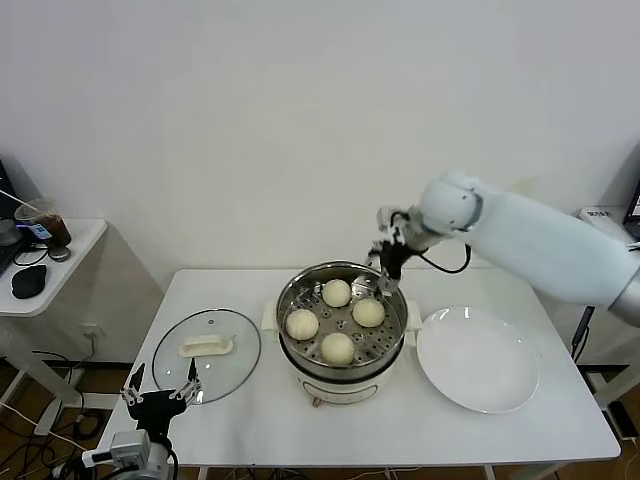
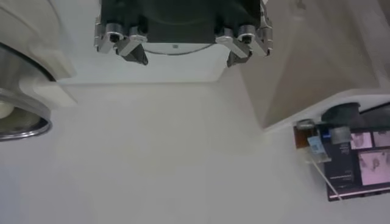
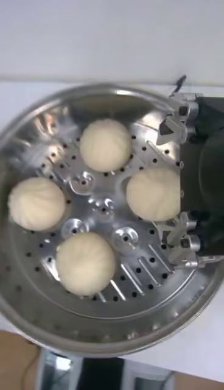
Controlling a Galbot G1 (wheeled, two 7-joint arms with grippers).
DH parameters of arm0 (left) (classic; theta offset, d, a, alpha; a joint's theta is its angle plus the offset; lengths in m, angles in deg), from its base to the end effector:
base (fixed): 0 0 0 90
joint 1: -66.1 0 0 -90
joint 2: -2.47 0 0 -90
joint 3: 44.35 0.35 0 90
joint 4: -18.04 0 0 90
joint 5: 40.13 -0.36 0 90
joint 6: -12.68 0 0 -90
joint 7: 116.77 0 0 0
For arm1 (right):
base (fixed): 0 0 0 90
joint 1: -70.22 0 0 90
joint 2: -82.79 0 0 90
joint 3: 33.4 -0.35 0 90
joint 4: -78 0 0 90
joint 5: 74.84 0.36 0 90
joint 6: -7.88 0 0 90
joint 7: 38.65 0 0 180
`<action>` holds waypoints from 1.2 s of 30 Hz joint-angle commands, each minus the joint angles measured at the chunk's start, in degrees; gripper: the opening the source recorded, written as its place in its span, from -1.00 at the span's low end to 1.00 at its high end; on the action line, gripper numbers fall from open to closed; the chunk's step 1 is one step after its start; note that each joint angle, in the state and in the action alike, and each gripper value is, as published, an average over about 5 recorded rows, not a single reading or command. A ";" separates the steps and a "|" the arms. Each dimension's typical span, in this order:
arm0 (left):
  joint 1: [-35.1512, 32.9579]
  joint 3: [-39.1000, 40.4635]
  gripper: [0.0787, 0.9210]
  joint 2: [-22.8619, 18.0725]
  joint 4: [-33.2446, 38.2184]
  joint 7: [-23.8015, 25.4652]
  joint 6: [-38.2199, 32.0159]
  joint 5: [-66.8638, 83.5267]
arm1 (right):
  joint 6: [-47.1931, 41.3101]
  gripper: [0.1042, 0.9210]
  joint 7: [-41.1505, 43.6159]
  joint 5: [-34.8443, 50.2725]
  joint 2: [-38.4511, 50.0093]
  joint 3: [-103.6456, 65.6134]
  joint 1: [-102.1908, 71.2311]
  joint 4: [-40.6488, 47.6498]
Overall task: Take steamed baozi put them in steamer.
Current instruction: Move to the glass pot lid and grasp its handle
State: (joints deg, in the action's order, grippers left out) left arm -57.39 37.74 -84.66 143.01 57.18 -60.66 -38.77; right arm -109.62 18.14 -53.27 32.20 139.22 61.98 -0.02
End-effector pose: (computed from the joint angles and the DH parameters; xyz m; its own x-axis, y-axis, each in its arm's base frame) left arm 0.1656 0.0477 -0.2792 -0.9471 -0.2119 0.2412 -0.1877 0.9749 0.1198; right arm 0.5507 0.0002 -0.0340 -0.2840 -0.4430 0.8503 -0.9508 0.0153 -0.3095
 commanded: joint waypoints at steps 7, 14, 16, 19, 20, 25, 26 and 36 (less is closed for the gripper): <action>-1.22 0.53 0.77 0.10 -0.56 0.69 -2.72 -1.57 | 10.97 0.76 -35.20 10.90 4.41 -61.51 -30.21 -0.36; 0.17 -0.12 0.77 1.34 -1.84 1.47 -6.47 -3.13 | 13.78 0.76 -50.59 14.43 0.73 -82.06 -52.38 -6.32; 1.12 -0.62 0.77 2.41 -2.85 1.62 -8.21 -4.82 | 15.34 0.76 -52.38 14.32 -1.91 -88.51 -59.03 -8.21; 3.20 -1.85 0.77 4.31 -4.90 2.11 -10.40 -8.23 | 17.63 0.76 -53.82 13.65 -6.63 -96.85 -69.46 -11.70; 4.05 -2.32 0.77 4.88 -5.79 2.33 -10.95 -9.78 | 18.19 0.76 -54.04 13.46 -8.40 -99.11 -73.20 -13.03; 8.89 -3.65 0.77 7.71 -11.88 2.48 -14.86 -26.70 | 20.95 0.76 -55.60 12.67 -15.73 -103.39 -87.07 -18.42; 10.00 -3.70 0.77 8.13 -13.43 2.16 -16.12 -31.56 | 21.40 0.76 -55.81 12.40 -17.05 -103.43 -89.35 -18.92; 11.68 3.67 0.77 20.02 -21.74 -8.48 -12.85 -72.50 | 21.67 0.76 -54.74 11.30 -21.22 -102.99 -100.79 -23.23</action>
State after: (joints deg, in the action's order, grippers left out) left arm -49.19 35.95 -75.79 130.30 57.71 -74.92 -69.51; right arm -90.50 -32.95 -41.68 17.86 45.53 -19.02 -17.13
